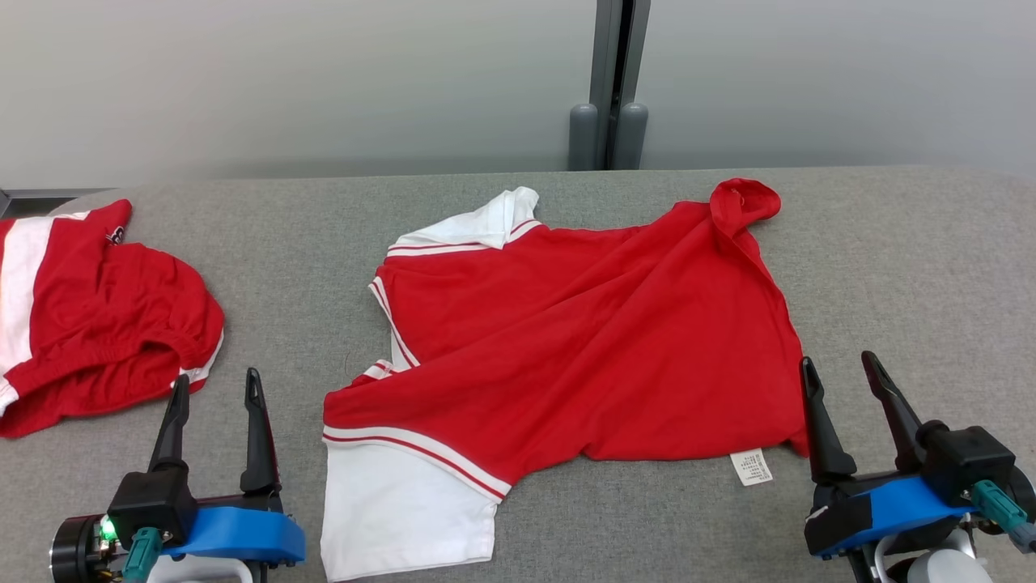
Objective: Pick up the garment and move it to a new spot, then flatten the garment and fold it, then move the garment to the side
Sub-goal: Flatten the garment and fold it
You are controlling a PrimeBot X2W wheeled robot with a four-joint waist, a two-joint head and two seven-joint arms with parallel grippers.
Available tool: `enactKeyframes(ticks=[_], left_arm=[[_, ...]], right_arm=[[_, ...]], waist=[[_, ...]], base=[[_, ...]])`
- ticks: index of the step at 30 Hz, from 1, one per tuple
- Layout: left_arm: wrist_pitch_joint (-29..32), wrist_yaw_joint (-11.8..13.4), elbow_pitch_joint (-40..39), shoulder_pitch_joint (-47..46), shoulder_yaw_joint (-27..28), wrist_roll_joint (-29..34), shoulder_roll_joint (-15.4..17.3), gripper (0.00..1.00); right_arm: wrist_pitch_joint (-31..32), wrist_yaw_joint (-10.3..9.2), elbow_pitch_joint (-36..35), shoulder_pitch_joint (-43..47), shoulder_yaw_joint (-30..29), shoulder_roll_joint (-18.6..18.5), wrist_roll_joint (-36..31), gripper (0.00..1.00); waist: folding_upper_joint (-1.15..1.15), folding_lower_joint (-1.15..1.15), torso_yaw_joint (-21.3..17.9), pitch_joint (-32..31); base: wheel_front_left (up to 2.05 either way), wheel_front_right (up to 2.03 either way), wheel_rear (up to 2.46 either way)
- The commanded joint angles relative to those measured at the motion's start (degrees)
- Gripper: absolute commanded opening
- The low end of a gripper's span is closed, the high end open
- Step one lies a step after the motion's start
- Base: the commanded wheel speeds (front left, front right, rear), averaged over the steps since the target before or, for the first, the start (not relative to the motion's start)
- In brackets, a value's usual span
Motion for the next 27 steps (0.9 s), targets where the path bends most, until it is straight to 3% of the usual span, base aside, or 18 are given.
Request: enactKeyframes(ticks=[1,19,27], left_arm=[[-0.1,-0.2,0.1,-0.1,-0.2,0.5,0.1,1.00],[2.2,-1.8,10.4,4.5,-5.9,0.7,-0.3,1.00],[11.4,-2.7,9.6,7.6,-9.1,-0.5,-0.7,1.00]], right_arm=[[0.2,0.01,-0.2,0.9,-0.2,0.1,-0.2,1.00],[0.2,0.01,9.8,1.2,-4.1,-1.0,-0.9,1.00],[-0.1,0.01,14.5,0.0,-4.9,-1.4,-0.8,1.00]], waist=[[0.00,0.00,0.0,0.0],[0.00,0.00,0.3,-0.6],[0.00,0.00,1.1,-0.6]], base=[[0.00,0.00,0.00],[0.00,0.00,0.00],[0.00,0.00,0.00]])
